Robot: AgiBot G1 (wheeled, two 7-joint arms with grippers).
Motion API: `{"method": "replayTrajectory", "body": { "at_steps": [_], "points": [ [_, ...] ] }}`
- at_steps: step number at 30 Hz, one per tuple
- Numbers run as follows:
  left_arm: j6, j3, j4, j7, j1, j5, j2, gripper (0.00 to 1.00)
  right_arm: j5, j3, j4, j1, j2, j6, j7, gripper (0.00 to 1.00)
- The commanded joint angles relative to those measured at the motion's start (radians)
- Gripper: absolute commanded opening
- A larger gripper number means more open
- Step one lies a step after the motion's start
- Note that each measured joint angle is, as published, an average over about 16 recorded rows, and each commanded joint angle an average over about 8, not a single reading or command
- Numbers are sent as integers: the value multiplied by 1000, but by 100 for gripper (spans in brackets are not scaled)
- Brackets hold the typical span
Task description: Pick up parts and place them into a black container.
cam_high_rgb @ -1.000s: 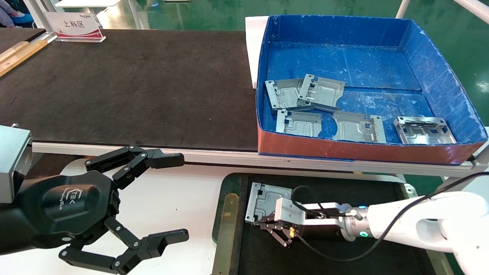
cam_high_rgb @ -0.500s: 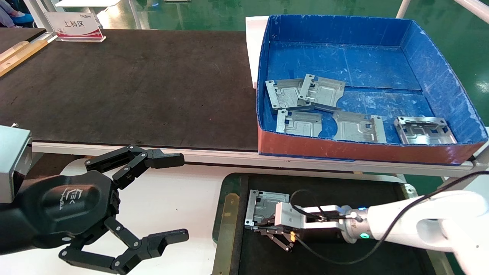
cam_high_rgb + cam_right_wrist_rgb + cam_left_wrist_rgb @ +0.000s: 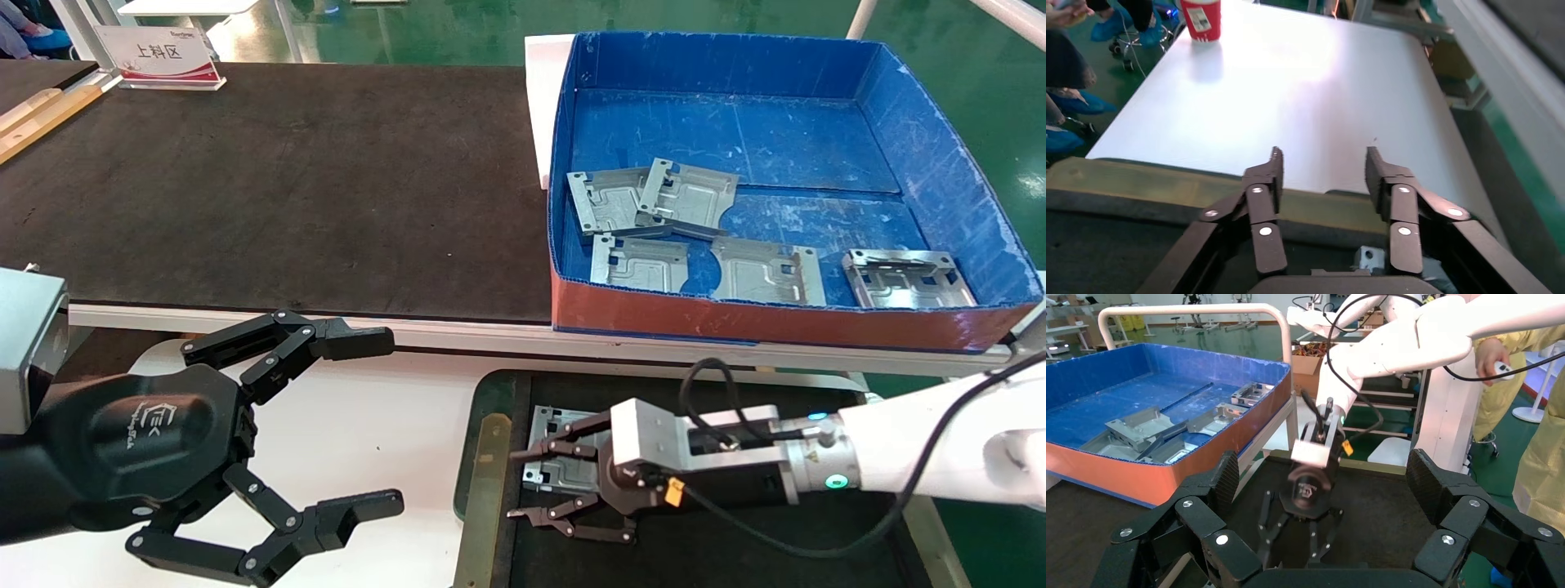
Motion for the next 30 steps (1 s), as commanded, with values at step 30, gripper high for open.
{"method": "replayTrajectory", "body": {
  "at_steps": [30],
  "points": [
    [0,0,0,0,0,0,0,100,308,20,381,-26,268,-25,220,100]
  ]
}}
